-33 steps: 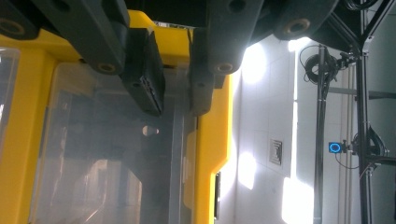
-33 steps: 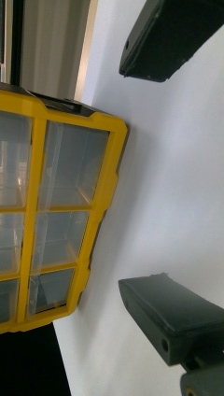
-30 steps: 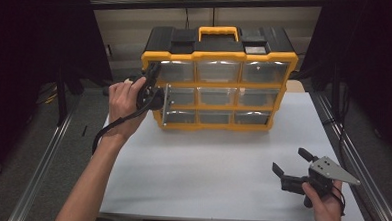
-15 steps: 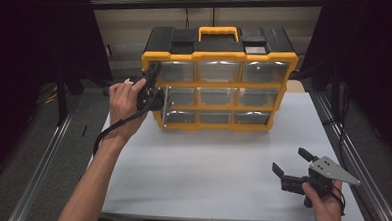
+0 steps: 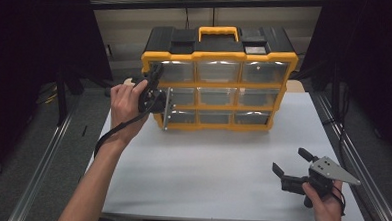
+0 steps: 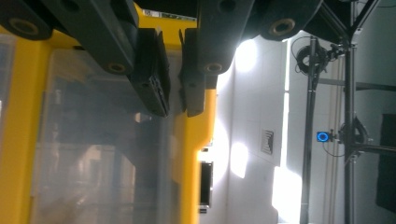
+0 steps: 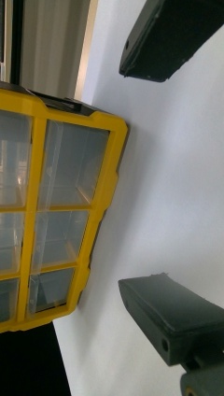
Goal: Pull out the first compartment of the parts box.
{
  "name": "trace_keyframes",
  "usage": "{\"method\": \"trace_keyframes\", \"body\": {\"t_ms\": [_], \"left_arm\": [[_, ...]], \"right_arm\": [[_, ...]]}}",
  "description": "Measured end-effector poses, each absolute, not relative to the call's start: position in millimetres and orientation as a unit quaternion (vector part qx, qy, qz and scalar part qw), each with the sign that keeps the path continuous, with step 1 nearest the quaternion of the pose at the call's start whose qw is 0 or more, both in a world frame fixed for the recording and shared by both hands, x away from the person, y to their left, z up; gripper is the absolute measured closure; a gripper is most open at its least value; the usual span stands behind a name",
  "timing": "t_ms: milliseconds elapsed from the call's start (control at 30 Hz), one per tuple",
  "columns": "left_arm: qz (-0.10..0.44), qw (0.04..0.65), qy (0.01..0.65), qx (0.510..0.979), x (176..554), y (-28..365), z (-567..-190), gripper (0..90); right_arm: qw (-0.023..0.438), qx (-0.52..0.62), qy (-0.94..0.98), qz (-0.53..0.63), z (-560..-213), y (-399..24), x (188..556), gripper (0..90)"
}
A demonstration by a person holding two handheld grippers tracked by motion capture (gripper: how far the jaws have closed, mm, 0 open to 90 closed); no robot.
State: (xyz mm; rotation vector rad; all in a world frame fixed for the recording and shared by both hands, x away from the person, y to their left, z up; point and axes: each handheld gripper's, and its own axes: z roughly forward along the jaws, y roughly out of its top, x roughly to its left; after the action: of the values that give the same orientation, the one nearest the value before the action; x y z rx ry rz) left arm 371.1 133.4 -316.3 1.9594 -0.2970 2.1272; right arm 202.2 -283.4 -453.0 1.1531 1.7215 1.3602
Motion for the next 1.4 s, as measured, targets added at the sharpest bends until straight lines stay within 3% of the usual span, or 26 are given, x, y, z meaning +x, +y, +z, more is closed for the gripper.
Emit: {"method": "trace_keyframes", "body": {"t_ms": [533,733,1400], "left_arm": [[0.737,0.081,-0.109,0.662,377.7,131.4,-321.0,75.5],[0.748,0.083,-0.089,0.652,377.6,127.3,-321.4,82.4],[0.756,0.106,-0.081,0.641,367.3,129.2,-324.1,82.6]], "right_arm": [[0.327,0.436,0.658,0.52,-453.4,-282.6,202.9,0.6],[0.326,0.435,0.658,0.52,-453.2,-282.9,202.5,0.6],[0.325,0.435,0.66,0.518,-453.3,-283.6,202.3,0.6]]}}
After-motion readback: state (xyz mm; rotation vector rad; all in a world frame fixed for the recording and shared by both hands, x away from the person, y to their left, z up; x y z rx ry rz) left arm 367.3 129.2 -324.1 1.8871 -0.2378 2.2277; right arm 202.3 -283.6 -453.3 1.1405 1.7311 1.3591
